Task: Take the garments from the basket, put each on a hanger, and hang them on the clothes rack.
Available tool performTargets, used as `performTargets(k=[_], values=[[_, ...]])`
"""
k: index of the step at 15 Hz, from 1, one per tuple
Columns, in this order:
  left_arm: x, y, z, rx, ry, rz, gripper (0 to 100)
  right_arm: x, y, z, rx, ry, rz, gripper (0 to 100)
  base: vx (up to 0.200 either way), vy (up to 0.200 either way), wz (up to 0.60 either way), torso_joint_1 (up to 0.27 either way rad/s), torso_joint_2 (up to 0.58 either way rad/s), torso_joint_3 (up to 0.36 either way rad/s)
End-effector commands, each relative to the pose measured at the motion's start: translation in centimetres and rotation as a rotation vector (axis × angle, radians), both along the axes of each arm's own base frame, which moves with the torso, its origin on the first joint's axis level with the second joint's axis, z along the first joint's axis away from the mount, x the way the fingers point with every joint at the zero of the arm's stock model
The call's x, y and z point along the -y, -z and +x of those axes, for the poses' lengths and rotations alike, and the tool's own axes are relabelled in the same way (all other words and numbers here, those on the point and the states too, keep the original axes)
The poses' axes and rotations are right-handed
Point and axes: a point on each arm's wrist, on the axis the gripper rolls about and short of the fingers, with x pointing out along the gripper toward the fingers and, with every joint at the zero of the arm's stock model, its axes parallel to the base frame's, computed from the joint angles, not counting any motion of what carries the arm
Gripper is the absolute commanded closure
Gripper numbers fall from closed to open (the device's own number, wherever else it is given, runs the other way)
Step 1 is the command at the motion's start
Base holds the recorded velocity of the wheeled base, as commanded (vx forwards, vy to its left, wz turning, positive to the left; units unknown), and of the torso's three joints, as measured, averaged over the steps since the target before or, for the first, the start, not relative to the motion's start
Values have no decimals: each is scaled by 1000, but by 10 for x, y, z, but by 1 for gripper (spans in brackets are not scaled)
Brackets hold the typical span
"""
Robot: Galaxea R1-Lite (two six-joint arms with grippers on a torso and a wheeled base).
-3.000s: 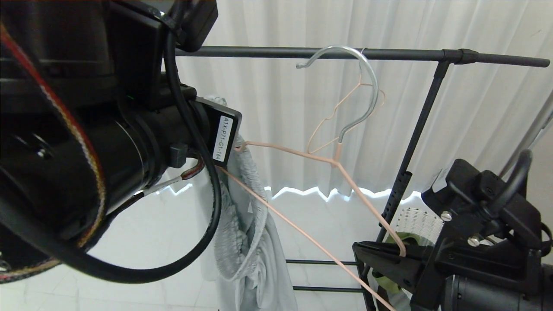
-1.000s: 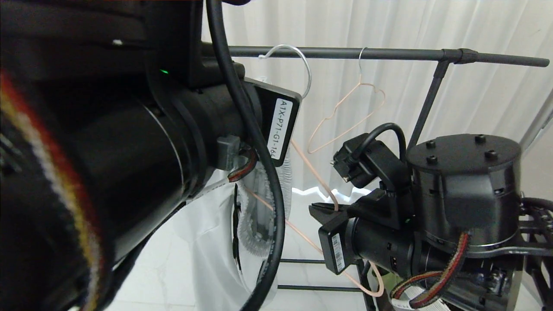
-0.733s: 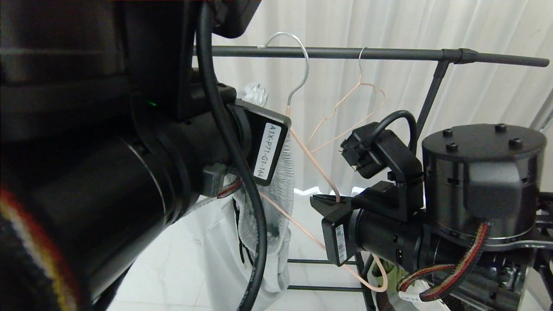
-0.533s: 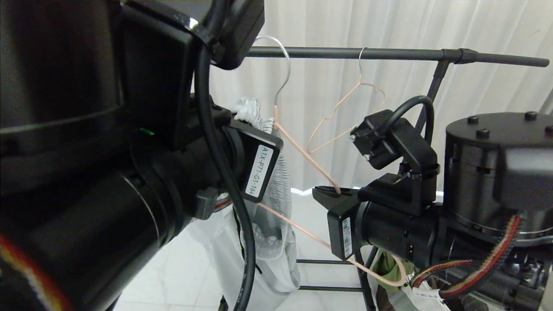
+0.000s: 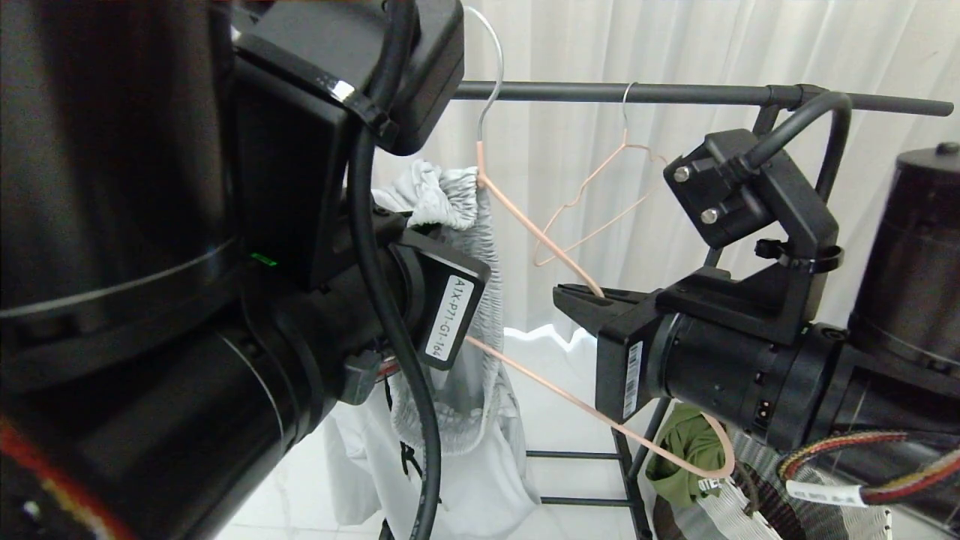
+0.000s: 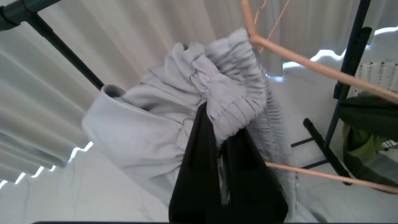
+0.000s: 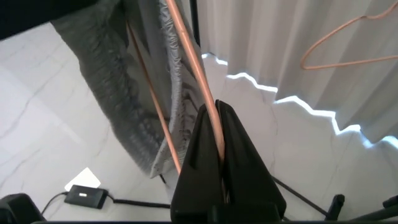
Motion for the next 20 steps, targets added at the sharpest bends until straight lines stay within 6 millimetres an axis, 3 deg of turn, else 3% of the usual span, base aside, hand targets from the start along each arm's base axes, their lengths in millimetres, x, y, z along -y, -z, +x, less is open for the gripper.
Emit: performTargets(k=[1,6,7,15,20], values=[[0,1,0,-1,-2,4,100,1,-4,-1,20,-1,14,100,0,0,0,0,0,0],[0,0,0,3,-1,6,100,2,-6,-1,54,-4,7,100,0,0,0,0,0,0],[0,0,0,3,-1,6,0,2,-7,-1,59,-4,6,100,0,0,0,0,0,0],[-9,3,-4,-2,0,4,0,8,-16,-3,122,-1,39,100,0,0,0,0,0,0],[-55,-4,-26,44,15,34,0,27,-13,-6,142,15,14,100,0,0,0,0,0,0]])
